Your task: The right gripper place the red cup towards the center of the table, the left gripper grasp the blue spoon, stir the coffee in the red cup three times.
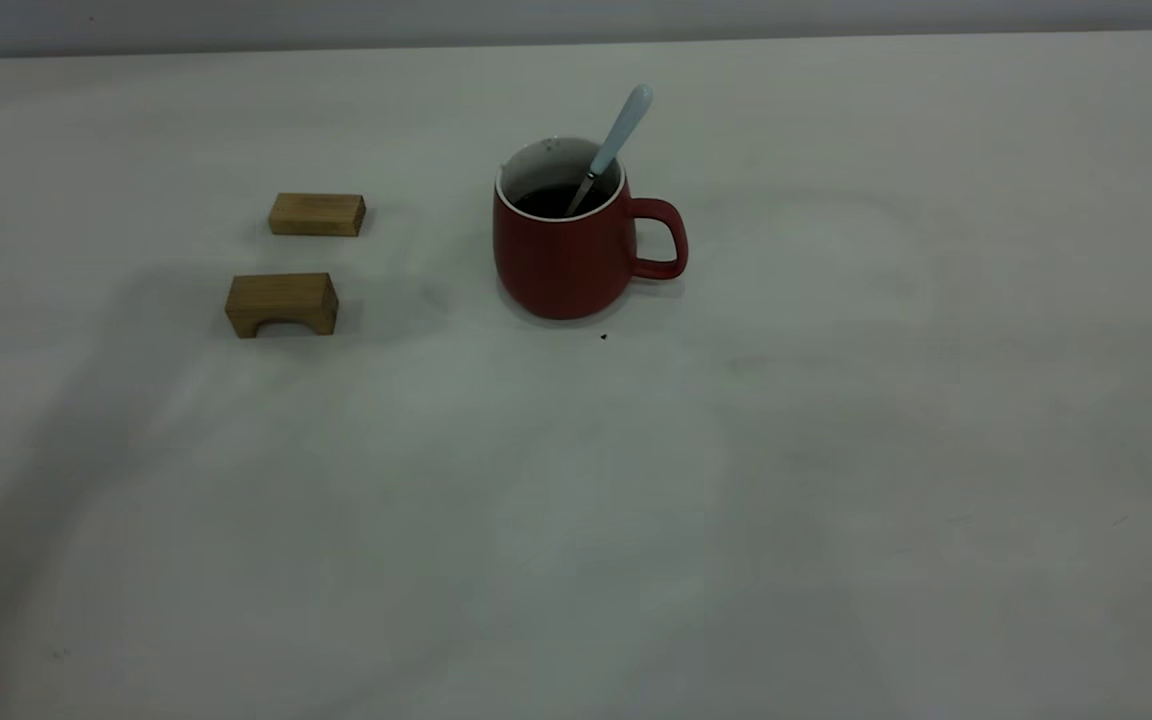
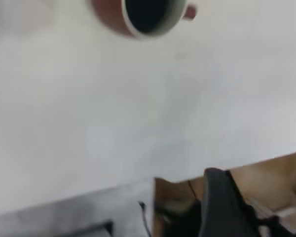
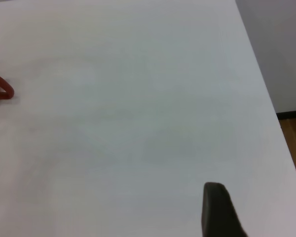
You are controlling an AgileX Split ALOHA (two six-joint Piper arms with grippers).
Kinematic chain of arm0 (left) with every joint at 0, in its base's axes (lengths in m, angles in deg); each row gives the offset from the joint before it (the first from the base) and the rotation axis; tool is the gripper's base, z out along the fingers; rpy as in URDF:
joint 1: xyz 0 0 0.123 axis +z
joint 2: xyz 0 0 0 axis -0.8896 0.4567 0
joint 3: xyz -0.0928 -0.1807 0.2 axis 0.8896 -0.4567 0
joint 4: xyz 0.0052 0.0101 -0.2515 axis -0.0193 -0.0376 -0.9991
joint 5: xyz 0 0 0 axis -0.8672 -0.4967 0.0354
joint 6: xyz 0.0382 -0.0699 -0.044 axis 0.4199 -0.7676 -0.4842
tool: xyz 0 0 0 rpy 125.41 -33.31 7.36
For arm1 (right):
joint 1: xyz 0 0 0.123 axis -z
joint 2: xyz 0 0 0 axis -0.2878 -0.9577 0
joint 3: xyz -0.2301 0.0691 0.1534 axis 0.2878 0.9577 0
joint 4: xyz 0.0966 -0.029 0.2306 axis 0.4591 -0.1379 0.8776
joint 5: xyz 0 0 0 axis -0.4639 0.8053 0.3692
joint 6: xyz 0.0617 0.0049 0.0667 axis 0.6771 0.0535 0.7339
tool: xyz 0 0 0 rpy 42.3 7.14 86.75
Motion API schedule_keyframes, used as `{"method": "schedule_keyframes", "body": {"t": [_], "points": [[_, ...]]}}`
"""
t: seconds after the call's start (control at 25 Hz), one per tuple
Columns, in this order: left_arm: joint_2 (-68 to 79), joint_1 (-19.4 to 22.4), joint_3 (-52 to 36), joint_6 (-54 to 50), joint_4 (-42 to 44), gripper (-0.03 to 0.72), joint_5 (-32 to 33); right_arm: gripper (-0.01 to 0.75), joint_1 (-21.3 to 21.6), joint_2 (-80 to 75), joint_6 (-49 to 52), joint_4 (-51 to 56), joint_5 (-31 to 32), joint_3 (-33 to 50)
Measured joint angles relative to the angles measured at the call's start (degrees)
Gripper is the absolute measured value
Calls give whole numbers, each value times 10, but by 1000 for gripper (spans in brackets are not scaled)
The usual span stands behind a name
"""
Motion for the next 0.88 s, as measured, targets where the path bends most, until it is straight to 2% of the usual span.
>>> {"method": "schedule_keyframes", "body": {"t": [0.12, 0.28, 0.4, 0.52, 0.72, 0.88], "points": [[-87, -2, -2, 60, 65, 448, 0, 439, 0, 0, 0, 0, 0, 0], [-218, -25, -4, 146, 196, 447, 0, 439, 0, 0, 0, 0, 0, 0], [-316, -34, -34, 168, 263, 445, 0, 439, 0, 0, 0, 0, 0, 0], [-419, -34, -116, 172, 309, 445, 0, 439, 0, 0, 0, 0, 0, 0], [-614, -29, -320, 173, 319, 445, 0, 439, 0, 0, 0, 0, 0, 0], [-769, 32, -476, 173, 299, 445, -5, 439, 0, 0, 0, 0, 0, 0]]}}
